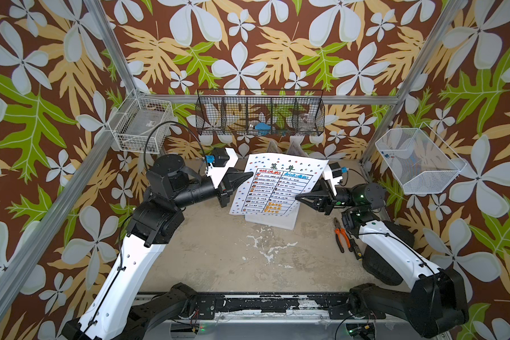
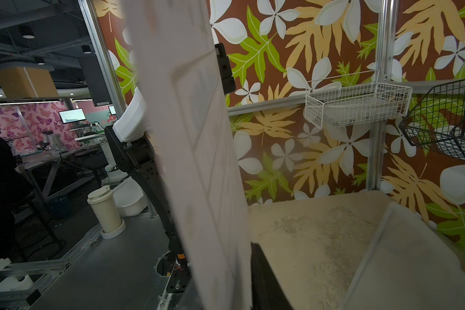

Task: Insert the menus into the narrow rack
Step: Pick up the menu from the center of the board.

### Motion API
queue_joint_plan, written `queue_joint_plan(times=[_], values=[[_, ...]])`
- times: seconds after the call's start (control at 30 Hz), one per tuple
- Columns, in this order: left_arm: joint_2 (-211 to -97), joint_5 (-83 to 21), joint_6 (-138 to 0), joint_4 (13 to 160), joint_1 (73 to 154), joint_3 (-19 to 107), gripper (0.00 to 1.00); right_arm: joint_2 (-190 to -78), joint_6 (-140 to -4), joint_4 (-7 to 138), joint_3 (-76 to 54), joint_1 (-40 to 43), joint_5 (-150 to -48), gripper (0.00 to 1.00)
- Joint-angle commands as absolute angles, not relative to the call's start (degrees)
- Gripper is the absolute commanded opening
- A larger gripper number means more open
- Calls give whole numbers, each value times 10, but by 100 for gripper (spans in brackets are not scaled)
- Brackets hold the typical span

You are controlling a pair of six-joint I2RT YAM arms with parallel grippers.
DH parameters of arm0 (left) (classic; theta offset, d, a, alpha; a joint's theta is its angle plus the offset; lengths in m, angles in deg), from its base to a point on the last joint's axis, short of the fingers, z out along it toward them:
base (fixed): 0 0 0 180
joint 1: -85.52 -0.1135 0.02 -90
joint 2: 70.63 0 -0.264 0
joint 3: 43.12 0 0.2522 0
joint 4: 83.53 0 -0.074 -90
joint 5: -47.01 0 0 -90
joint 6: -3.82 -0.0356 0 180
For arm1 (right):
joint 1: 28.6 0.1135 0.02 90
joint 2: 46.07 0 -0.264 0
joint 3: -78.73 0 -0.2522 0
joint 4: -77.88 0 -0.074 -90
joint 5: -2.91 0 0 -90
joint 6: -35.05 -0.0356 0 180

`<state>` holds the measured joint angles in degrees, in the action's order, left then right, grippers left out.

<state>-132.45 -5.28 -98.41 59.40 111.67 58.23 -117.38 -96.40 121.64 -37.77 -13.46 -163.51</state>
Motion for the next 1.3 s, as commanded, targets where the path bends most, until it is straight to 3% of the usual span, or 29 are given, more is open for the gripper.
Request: queue_joint_plan(times=[0.0, 0.23, 0.3, 0.37, 0.5, 0.73, 0.87, 1.0, 1.27], values=[[-1325, -52, -983, 605, 1116, 587, 0, -1171, -935, 1189, -372, -134, -1634, 19], [-1329, -53, -978, 605, 1116, 587, 2, -1164, -930, 1179, -368, -137, -1628, 0], [-1329, -52, -973, 608, 1116, 580, 26, -1156, -940, 1186, -367, -143, -1622, 0], [-1328, -47, -965, 620, 1116, 565, 40, -1149, -961, 1203, -362, -149, -1622, 0], [-1336, -25, -955, 640, 1116, 539, 50, -1133, -989, 1204, -340, -156, -1626, 0], [-1346, 33, -930, 682, 1086, 511, 42, -1095, -963, 1090, -300, -183, -1608, 0], [-1345, 74, -910, 709, 1070, 497, 38, -1086, -824, 861, -241, -195, -1556, 0], [-1356, 117, -887, 735, 1071, 491, 35, -1114, -761, 738, -194, -195, -1543, 0], [-1377, 59, -862, 777, 1070, 406, 39, -1137, -799, 691, -250, -200, -1483, 0]])
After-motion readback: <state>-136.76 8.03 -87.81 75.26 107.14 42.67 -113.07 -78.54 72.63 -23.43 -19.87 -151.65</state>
